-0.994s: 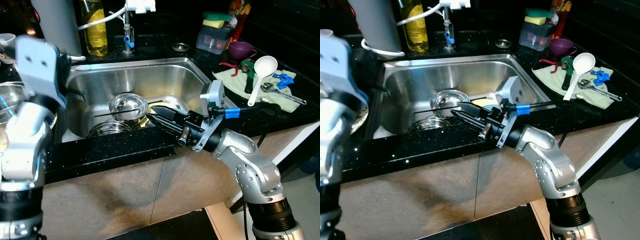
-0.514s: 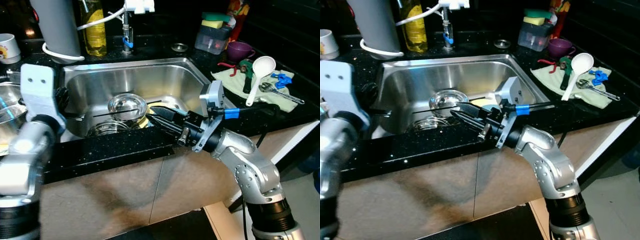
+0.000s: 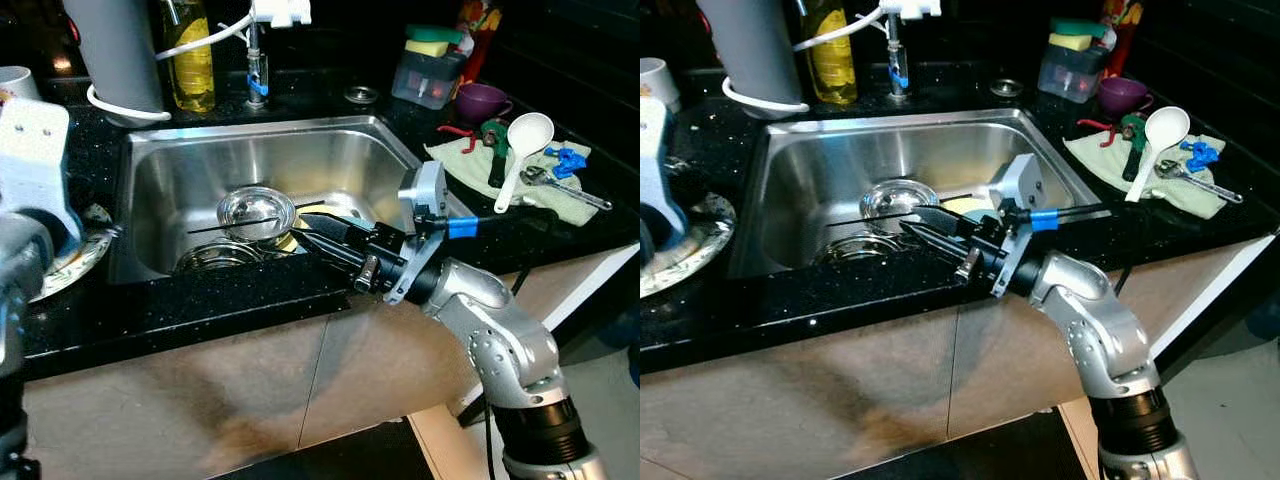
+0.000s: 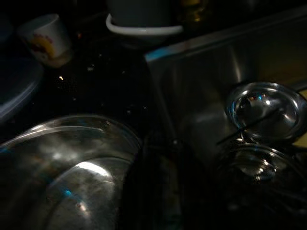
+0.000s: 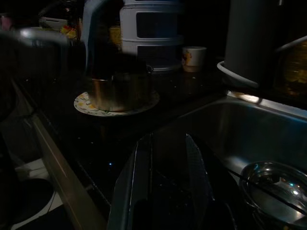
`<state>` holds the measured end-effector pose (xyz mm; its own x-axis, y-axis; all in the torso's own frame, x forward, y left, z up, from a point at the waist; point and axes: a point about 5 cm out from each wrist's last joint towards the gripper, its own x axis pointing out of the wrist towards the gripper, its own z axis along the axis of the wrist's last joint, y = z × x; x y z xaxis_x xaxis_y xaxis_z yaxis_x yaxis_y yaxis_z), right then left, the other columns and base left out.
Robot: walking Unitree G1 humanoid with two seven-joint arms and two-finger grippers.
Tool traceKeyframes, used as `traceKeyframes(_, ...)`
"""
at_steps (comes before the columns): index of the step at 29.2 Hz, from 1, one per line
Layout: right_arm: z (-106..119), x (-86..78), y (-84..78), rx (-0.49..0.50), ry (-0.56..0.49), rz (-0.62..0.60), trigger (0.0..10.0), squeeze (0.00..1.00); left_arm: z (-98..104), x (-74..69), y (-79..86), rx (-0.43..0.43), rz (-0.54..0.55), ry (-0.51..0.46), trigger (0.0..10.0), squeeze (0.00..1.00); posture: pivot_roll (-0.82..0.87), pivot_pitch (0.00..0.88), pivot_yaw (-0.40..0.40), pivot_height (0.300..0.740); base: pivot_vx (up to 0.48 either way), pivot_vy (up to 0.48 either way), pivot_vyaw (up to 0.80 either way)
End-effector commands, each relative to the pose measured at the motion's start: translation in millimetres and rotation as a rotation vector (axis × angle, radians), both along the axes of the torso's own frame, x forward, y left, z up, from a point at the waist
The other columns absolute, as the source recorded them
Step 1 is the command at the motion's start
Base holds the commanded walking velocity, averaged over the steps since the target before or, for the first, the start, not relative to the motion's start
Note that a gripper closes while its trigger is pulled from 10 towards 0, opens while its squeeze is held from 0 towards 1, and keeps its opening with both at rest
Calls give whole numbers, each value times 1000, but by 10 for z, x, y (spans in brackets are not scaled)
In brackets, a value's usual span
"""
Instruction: Kitchen organization
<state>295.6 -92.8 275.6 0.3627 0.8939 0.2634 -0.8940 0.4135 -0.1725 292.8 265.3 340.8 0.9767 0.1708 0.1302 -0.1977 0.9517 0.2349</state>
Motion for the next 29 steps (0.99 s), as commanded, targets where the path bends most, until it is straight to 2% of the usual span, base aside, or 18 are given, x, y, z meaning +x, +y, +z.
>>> traceKeyframes(1,-13,-4,-2,-5,6,9,10000,0,37,-4,-6,6,-7,15,10000,1000,16,162,-59,740,0,0,0)
traceKeyframes(3,-11,-1,1,-5,5,9,10000,0,132,-3,-43,1,-33,-15,10000,1000,19,161,-60,740,0,0,0)
traceKeyframes(7,-9,0,4,-4,4,10,10000,0,161,-7,-67,-9,-46,-21,10000,1000,17,160,-58,740,0,0,0)
traceKeyframes(9,-10,0,1,-4,4,9,10000,0,106,-13,-9,-35,13,55,10000,1000,17,160,-58,740,0,0,0)
traceKeyframes(11,-13,-1,-2,-6,5,10,10000,0,5,-31,125,-72,122,161,10000,1000,16,160,-57,740,0,0,0)
traceKeyframes(14,-19,-1,-6,-10,7,10,10000,0,-53,-41,202,-81,166,201,10000,1000,15,161,-58,740,0,0,0)
traceKeyframes(18,-23,-1,-7,-14,8,12,10000,0,-73,-45,227,-83,183,228,10000,1000,15,161,-58,740,0,0,0)
traceKeyframes(19,-24,-1,-7,-15,8,13,10000,0,-77,-42,225,-80,181,235,10000,792,15,161,-58,740,0,0,0)
traceKeyframes(20,-24,-1,-7,-15,8,13,10000,0,-83,-40,222,-80,179,240,10000,396,15,161,-58,740,0,0,0)
traceKeyframes(21,-25,-1,-7,-15,8,13,10000,0,-86,-39,221,-81,177,243,10000,396,15,161,-58,740,0,0,0)
traceKeyframes(22,-25,-1,-7,-15,8,14,10000,0,-95,-39,216,-85,175,252,10000,0,15,161,-58,740,0,0,0)
traceKeyframes(29,-21,-2,-3,-15,6,13,10000,0,-180,-35,169,-112,145,308,10000,0,16,158,-55,740,0,0,0)
